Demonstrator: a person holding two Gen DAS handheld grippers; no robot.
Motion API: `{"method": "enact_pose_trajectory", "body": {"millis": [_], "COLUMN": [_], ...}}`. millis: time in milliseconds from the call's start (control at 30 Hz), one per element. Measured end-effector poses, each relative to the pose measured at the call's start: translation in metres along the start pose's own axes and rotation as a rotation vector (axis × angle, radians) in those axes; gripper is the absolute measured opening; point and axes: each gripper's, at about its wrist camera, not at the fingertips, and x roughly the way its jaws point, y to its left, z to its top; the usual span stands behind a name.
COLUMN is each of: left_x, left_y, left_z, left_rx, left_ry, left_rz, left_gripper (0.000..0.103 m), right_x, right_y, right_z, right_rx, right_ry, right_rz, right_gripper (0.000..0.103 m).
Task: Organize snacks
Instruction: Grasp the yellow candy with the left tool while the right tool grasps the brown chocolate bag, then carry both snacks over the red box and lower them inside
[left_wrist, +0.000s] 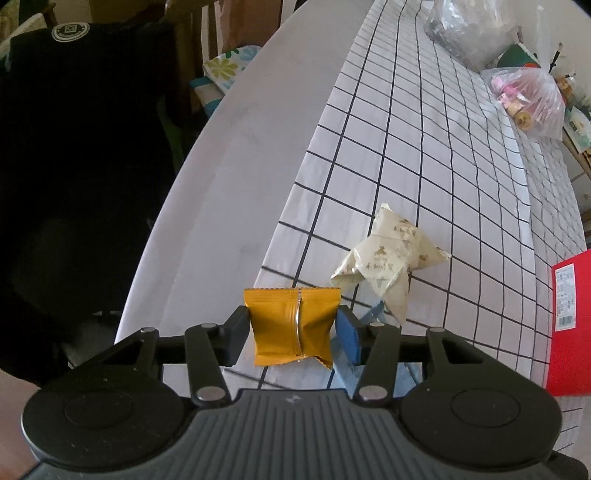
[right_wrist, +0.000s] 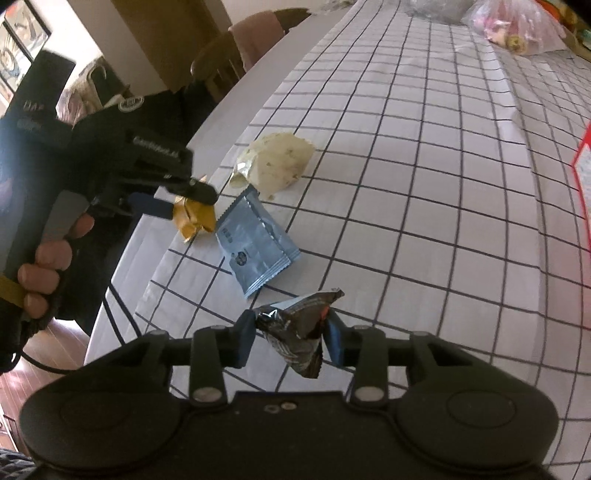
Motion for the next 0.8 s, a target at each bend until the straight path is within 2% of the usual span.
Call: {"method": "enact_pose_trajectory", "body": {"millis": [200, 400, 800], "left_x": [-0.021, -0.043, -0.089], "left_y": [-0.005, -0.028, -0.115], "left_z": [-0.01, -0.02, -0.043], "left_rx": [0.013, 0.065, 0.223], "left_ry": [-0.024, -0.046, -0.107], "left_rz": [-0.008, -0.024, -0.086], "left_gripper": [0.05, 0.05, 0.05], "right_x": [-0.029, -0.067, -0.151], "right_y": [-0.005, -0.023, -0.075], "right_z": [-0.004, -0.006, -0.019], "right_rx": [0.021, 0.052, 0.118], "right_ry": [-0.067, -0.153, -0.309], "right_rz": [0.007, 0.002, -0.032], "right_gripper": [0.038, 0.038, 0.038]}}
